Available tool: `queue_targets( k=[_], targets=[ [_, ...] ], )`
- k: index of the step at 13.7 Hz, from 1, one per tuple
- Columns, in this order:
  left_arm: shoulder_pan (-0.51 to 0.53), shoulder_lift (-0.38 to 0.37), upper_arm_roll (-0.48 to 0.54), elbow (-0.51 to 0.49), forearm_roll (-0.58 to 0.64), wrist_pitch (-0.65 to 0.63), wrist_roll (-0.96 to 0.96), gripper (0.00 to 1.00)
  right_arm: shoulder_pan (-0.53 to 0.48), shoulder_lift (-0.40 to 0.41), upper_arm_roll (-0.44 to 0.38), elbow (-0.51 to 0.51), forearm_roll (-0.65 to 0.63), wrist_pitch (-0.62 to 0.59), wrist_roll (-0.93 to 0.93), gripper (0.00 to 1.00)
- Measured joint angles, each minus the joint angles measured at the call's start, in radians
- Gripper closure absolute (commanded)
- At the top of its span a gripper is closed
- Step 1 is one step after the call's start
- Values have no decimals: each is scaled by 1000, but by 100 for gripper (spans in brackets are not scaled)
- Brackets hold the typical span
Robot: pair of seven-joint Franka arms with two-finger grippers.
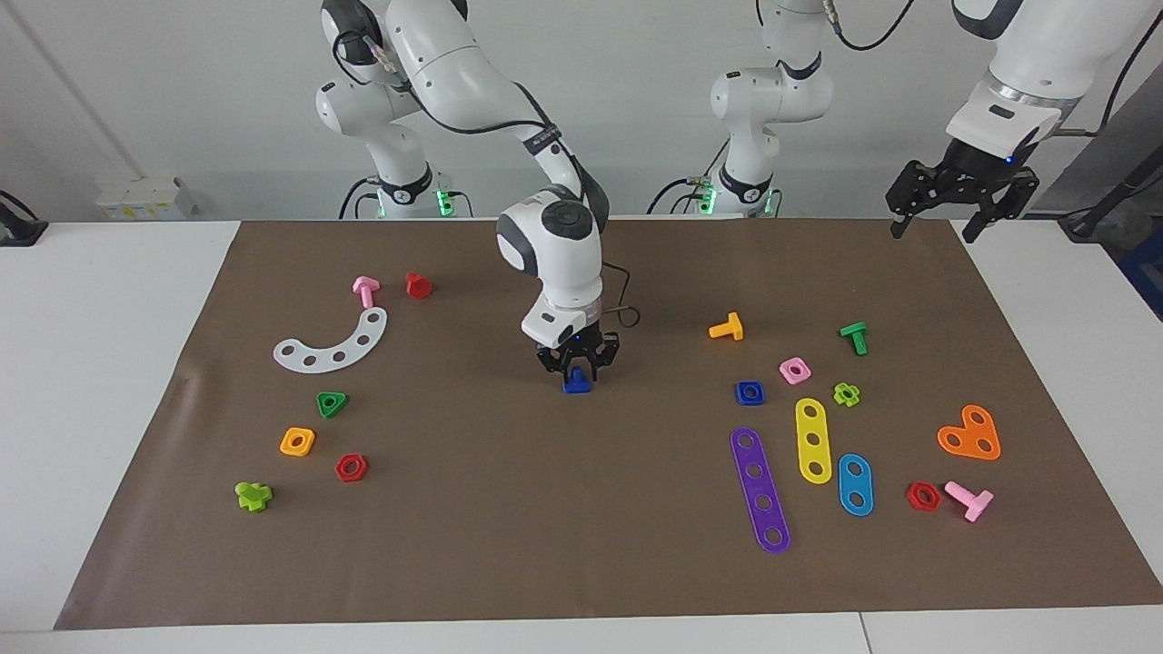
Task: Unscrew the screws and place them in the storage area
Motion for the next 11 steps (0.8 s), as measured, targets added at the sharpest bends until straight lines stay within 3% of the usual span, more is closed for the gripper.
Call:
queue_targets(
  k=[4,6,7,8,11],
  targets=[
    [0,0,0,0,0,0,0,0,0,0,0,-4,0,0,0,50],
    [0,0,0,0,0,0,0,0,0,0,0,-11,0,0,0,55],
    [0,0,0,0,0,0,0,0,0,0,0,-13,0,0,0,73],
    [0,0,0,0,0,0,0,0,0,0,0,-14,0,0,0,100],
    [0,0,0,0,0,0,0,0,0,-4,-1,-13,-1,1,0,100]
  ],
)
